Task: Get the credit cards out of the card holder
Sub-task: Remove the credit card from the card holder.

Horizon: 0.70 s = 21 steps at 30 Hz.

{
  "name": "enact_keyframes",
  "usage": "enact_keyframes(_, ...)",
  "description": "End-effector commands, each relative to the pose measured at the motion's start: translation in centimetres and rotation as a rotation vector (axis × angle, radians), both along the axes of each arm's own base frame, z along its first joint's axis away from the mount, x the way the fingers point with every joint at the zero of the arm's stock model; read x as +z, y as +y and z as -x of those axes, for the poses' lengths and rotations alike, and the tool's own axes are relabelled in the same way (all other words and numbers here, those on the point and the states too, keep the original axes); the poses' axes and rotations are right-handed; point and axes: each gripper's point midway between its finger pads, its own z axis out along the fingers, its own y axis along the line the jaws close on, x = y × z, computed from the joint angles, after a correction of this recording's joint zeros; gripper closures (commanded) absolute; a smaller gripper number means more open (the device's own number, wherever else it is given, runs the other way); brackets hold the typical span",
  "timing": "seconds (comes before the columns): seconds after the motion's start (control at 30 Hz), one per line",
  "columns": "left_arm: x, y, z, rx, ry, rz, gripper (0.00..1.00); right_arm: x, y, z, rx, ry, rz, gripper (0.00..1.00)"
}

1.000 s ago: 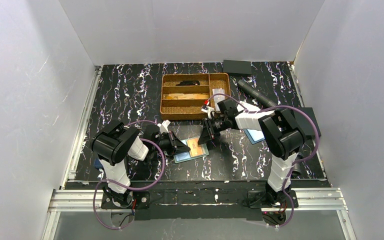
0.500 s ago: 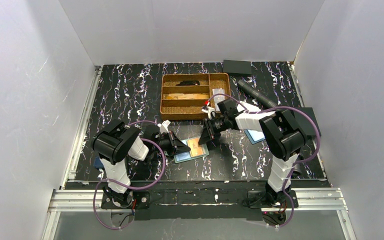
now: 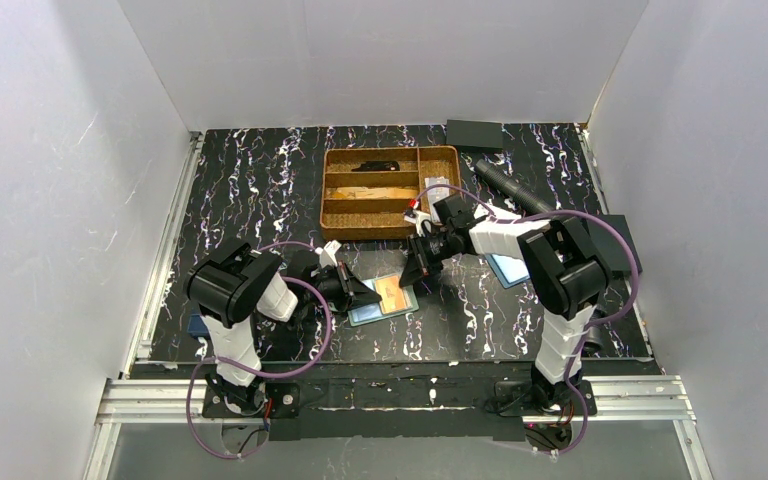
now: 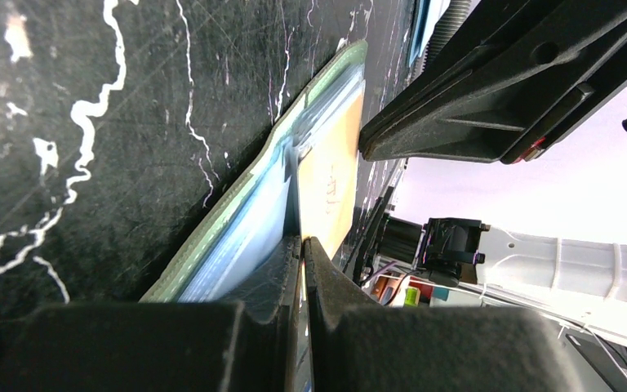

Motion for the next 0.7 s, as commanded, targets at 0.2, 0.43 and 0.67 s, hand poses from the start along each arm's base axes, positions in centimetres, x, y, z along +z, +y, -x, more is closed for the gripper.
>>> enact_keyframes(0.2, -1.4, 0.6, 1.3, -0.004, 0.029, -0.035, 1.00, -4.1, -1.9, -0.4, -0.012, -0.033, 0.199, 0.89)
enact_keyframes(0.43, -1.3, 0.9, 1.6, 0.003, 0.028, -0.031, 1.00, -4.6, -2.2, -0.2, -0.005, -0.050, 0.228, 0.90)
enact_keyframes(0.67, -1.3, 1.4, 1.8, 0.012, 0.031, -0.031, 1.00, -4.8, -2.1, 0.1, 0.020, -0.064, 0.239, 0.90)
